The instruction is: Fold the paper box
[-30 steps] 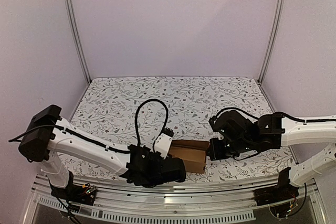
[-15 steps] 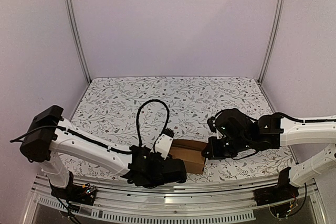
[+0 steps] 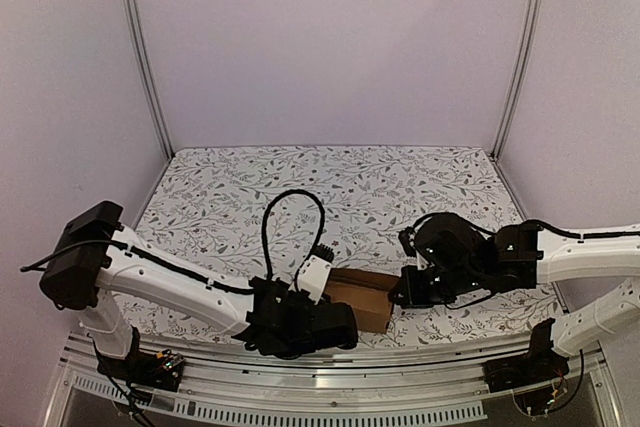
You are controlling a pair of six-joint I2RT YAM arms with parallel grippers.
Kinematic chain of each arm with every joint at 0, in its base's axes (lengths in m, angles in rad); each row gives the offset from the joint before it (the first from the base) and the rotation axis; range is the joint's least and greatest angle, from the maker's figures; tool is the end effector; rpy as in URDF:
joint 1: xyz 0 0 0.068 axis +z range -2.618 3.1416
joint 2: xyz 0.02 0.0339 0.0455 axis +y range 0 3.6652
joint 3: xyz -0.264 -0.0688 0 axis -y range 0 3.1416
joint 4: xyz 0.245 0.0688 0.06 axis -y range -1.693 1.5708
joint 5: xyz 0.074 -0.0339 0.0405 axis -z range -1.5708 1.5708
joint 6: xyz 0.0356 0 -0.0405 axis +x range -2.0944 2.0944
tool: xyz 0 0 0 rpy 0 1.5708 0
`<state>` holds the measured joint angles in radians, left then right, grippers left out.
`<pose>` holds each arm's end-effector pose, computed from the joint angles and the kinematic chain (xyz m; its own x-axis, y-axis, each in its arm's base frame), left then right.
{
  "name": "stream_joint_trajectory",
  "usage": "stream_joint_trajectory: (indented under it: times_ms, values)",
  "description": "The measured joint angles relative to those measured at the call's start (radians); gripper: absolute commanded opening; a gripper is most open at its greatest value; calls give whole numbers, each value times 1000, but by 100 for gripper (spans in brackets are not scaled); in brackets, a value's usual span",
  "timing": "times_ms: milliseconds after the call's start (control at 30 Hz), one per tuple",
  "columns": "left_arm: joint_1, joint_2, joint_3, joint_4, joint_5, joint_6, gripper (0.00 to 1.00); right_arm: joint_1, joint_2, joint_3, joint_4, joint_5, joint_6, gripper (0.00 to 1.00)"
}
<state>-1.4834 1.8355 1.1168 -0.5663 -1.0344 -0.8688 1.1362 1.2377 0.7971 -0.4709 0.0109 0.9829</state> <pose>0.0601 -0.3350 0.1637 -0.4266 0.3988 -0.8117 0.2511 0.9145 0.3173 0.1048 0.2248 0.2261 -0.9369 -0.0423 -0.3469 -0.2245 0.8334 0.5049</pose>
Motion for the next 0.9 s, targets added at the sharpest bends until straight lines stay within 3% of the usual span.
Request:
stream_joint_trajectory:
  times_ms: [900]
  values:
    - [-2, 30, 46, -26, 5, -8, 0, 50, -18, -9, -80, 123, -44, 0]
